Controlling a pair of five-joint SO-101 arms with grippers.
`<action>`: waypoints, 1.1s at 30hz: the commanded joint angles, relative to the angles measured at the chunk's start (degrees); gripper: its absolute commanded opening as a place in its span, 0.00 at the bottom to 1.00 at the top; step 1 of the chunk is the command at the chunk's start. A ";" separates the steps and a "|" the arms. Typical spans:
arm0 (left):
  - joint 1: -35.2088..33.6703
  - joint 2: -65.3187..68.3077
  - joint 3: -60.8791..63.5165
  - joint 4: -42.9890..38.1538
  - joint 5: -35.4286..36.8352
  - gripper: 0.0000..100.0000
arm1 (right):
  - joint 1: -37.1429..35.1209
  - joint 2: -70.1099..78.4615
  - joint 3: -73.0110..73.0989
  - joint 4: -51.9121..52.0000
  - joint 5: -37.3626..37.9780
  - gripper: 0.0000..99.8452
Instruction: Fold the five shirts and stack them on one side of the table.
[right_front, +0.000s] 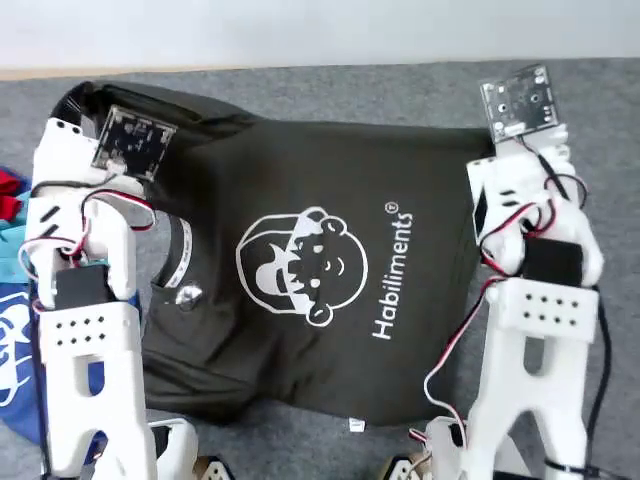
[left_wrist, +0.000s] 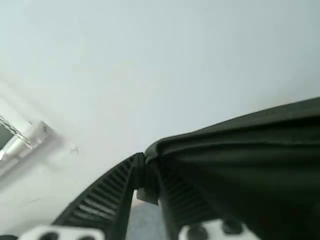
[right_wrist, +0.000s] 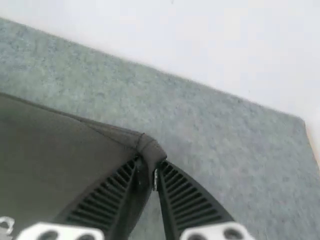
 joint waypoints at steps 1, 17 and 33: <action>-0.09 1.23 0.04 -10.11 -0.18 0.00 | -0.13 0.84 -0.44 -6.46 -0.53 0.01; -0.53 17.85 -7.25 -22.15 -0.26 0.00 | -2.15 7.78 -0.44 -17.36 -0.18 0.01; -0.62 7.74 -6.11 23.47 -20.66 0.00 | -4.09 7.60 -0.44 10.51 1.58 0.01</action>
